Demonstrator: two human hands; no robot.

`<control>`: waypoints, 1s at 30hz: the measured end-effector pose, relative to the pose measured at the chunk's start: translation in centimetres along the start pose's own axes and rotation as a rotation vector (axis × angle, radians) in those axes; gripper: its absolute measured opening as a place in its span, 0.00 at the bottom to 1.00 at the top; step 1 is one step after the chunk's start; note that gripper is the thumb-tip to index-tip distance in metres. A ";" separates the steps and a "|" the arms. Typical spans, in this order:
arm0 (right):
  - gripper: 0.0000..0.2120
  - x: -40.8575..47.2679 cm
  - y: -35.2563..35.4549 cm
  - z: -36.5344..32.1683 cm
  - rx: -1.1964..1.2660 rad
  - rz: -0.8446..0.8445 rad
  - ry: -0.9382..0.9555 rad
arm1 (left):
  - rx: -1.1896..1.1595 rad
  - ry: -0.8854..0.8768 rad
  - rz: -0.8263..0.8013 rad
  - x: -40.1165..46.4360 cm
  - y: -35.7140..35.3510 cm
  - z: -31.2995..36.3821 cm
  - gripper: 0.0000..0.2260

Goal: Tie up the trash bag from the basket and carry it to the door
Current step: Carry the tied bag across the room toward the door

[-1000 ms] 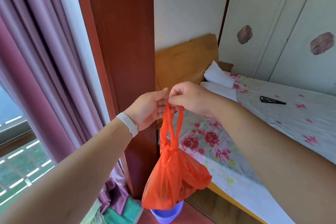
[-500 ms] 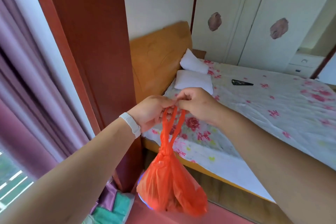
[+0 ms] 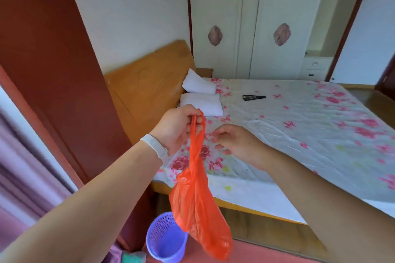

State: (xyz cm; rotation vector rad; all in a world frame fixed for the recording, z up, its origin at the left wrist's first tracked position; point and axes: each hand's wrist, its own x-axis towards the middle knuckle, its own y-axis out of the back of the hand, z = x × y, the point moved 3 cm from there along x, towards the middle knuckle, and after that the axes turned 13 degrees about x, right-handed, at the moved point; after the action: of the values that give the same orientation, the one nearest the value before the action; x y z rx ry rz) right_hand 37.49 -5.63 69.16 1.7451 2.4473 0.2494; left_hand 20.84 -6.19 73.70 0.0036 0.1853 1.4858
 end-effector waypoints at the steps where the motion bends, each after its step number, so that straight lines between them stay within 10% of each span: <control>1: 0.03 -0.8 1.2 0.9 -0.020 0.006 -0.015 | -0.016 -0.024 -0.012 -0.1 -1.7 1.0 0.06; 6: 0.31 -6.6 6.7 5.6 -0.220 -0.022 -0.048 | -0.080 -0.095 -0.096 0.2 -11.1 4.9 0.05; 30: 0.33 -34.7 43.2 17.4 -0.795 0.659 -0.117 | -0.120 -0.101 -0.773 -1.6 -64.2 12.4 0.08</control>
State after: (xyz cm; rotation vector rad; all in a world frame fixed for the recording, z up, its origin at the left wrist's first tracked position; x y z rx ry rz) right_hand 92.18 -23.58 61.21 1.9633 1.2955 0.9770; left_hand 85.76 -12.01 78.65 -0.0812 0.0057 0.7204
